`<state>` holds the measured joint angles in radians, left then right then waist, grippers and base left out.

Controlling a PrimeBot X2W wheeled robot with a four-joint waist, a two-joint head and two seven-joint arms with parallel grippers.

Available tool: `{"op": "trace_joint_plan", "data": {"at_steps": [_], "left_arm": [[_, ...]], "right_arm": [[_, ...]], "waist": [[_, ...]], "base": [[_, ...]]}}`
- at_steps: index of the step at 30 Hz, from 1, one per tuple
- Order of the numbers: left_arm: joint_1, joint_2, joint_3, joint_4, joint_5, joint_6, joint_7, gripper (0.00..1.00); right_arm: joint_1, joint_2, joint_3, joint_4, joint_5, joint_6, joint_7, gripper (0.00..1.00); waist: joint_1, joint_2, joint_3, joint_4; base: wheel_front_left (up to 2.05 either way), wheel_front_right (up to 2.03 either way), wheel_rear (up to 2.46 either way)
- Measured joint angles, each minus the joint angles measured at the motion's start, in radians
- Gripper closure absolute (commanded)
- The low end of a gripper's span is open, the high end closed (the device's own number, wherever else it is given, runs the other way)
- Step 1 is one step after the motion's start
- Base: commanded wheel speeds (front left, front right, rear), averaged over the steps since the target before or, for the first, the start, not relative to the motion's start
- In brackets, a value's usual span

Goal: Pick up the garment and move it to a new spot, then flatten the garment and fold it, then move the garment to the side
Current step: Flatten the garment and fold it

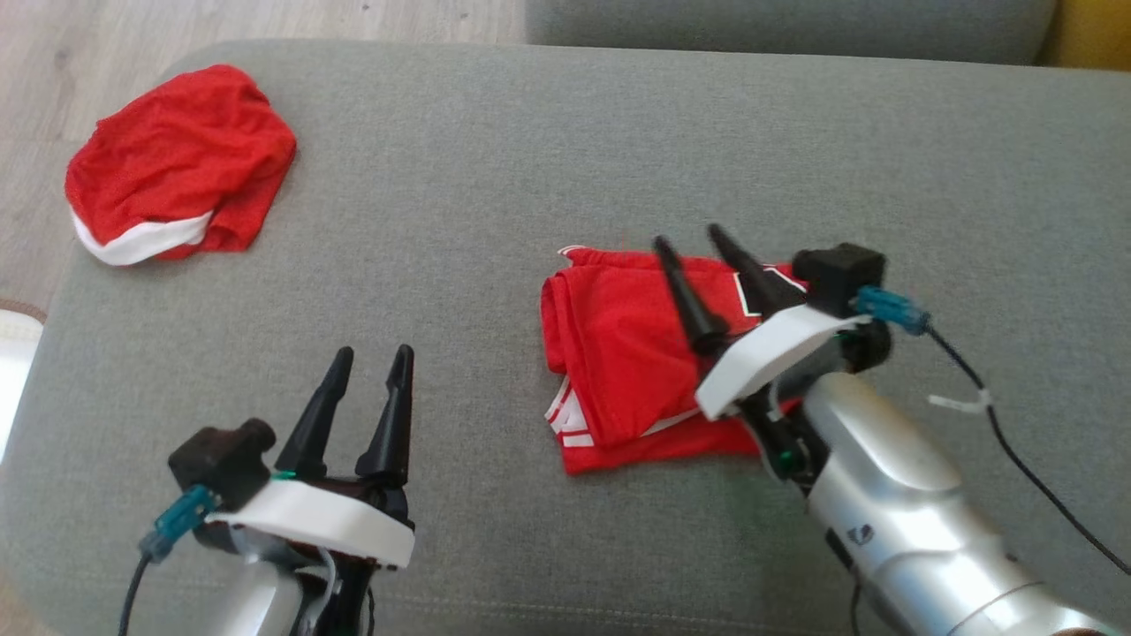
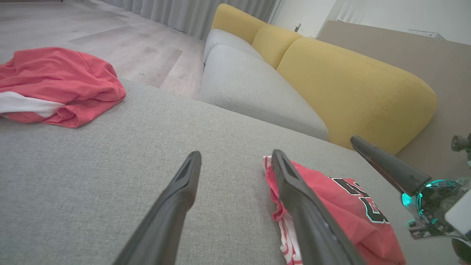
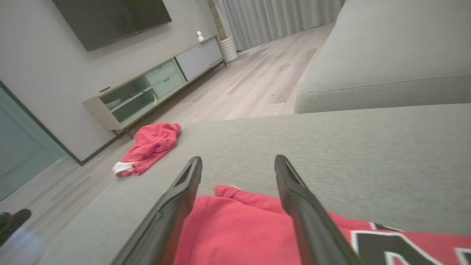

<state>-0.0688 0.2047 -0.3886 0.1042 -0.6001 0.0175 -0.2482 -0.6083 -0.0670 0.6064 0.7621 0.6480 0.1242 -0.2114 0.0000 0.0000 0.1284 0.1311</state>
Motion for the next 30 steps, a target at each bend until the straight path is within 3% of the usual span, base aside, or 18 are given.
{"op": "trace_joint_plan", "data": {"at_steps": [13,21,30], "left_arm": [[0.001,-0.002,0.015,-0.007,0.0,0.001,-0.001,0.0],[0.001,-0.027,0.018,0.004,0.01,-0.001,-0.001,0.0],[0.003,-0.069,0.057,0.026,0.043,-0.025,-0.001,0.0]], "right_arm": [[0.089,0.0,-0.286,-0.006,-0.241,0.0,-0.029,0.0],[0.209,0.001,-0.422,-0.11,-0.371,0.0,-0.03,0.0],[0.361,0.006,-0.521,-0.265,-0.431,0.0,-0.027,0.0]], "waist": [[0.0,0.0,-0.006,-0.033],[0.0,0.0,-0.011,-0.059],[0.0,0.0,-0.031,-0.083]], "base": [[0.0,0.0,0.0],[0.0,0.0,0.0],[0.0,0.0,0.0]]}}
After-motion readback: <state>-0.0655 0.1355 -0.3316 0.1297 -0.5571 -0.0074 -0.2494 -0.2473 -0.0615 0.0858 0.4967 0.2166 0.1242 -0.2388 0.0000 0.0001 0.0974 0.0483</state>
